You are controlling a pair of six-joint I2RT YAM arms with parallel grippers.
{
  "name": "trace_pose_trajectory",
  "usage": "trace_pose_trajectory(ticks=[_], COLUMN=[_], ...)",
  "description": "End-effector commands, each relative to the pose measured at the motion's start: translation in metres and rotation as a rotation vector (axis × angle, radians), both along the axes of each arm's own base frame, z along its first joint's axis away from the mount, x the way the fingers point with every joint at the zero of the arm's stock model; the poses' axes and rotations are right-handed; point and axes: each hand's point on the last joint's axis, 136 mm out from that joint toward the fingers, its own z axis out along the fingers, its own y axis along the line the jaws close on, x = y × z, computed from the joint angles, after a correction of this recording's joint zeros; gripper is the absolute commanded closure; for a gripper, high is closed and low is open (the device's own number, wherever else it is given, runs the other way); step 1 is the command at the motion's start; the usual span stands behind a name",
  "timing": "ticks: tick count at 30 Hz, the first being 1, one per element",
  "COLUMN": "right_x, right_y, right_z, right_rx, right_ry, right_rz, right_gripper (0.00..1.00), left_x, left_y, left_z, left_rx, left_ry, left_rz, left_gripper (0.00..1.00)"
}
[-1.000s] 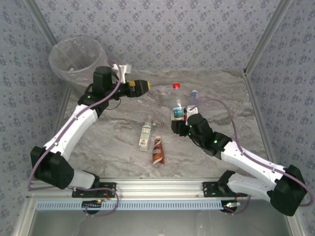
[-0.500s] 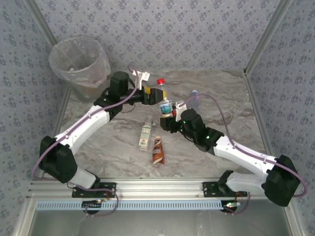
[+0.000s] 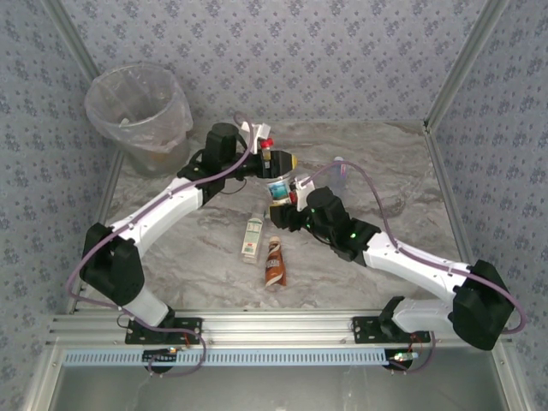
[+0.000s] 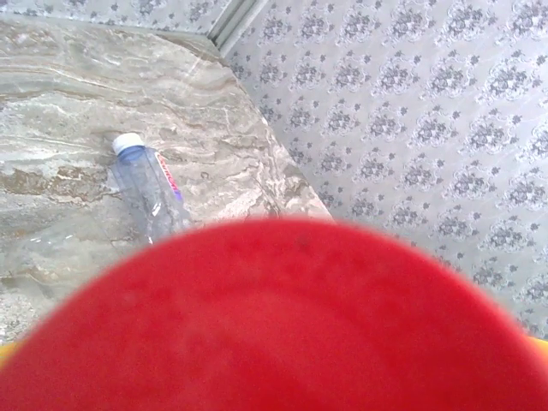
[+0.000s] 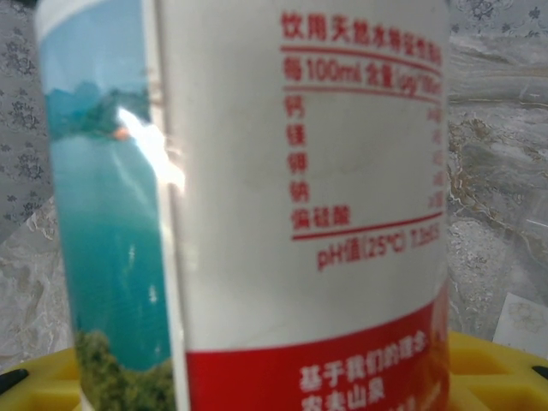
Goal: Put the plastic bottles in the bin
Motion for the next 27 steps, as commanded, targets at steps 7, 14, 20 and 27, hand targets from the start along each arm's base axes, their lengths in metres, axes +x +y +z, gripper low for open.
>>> trace_pose_trajectory(ticks=[7,14,20,27], right_x=[-0.003,-0.005,-0.004,-0.003], right_y=[0.012,0.012,0.008,0.006], right_z=[0.021,0.017,0.007,0.006], right_rx=[0.02,0.006,-0.016,-0.017], right_ry=[-0.048,-0.039,-0.029,-0.026], right_rz=[0.05,0.061,0.047,0.031], right_gripper=[0.4,0.41,0.41,0.41], left_x=[0.023,0.035,0.044,0.043], left_y=[0.019,0.03,0.037,0.044], left_z=[0.031,0.034,0.034,0.033], left_rx=[-0.013,0.003,-0.018,-0.027], left_ry=[-0.057,-0.071,-0.057,-0.058], left_rz=[0.095,0.152,0.222,0.238], left_gripper=[0.24,0.26,0.39,0.64])
